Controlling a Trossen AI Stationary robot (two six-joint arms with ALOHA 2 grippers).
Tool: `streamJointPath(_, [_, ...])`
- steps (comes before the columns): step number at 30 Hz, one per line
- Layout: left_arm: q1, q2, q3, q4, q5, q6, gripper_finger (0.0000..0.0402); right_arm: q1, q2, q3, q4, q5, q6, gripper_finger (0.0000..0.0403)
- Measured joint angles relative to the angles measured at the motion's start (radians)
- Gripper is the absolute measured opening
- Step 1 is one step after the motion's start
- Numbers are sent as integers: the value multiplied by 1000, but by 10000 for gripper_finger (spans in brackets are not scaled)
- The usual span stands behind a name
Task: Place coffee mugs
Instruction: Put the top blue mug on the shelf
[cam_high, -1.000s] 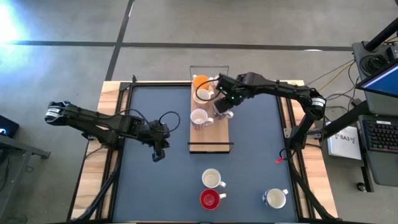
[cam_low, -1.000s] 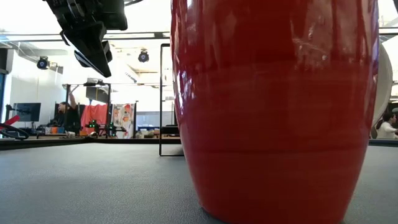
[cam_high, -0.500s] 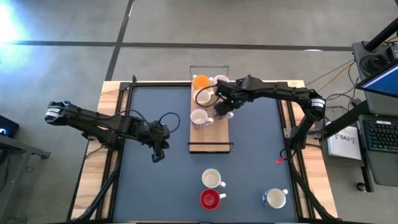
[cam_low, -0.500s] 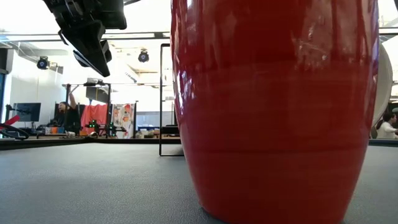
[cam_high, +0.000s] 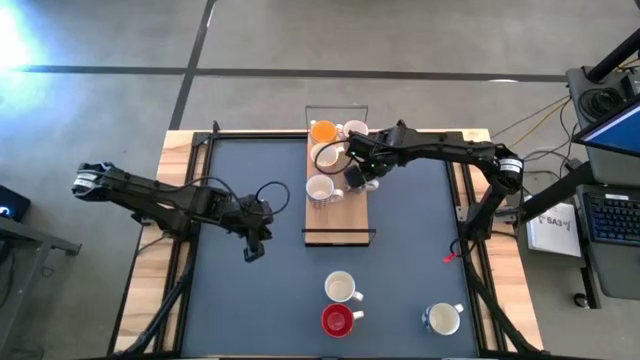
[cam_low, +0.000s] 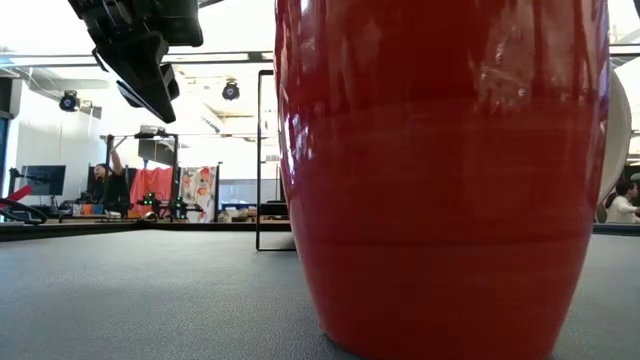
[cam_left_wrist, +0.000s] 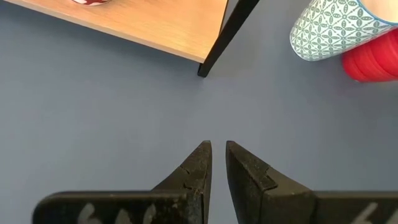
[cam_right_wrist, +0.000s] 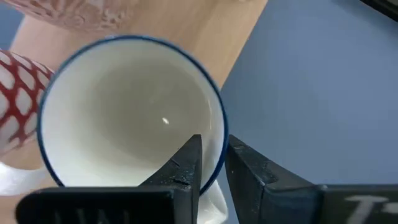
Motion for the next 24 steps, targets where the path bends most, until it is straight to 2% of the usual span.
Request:
streamJointPath(10, [-1, 7, 0, 5, 0, 0, 29, -2, 0, -1, 29, -3, -1, 16])
streamJointPath(24, [-4, 7, 0, 8, 2, 0, 29, -60, 0, -1, 78, -2, -2, 14])
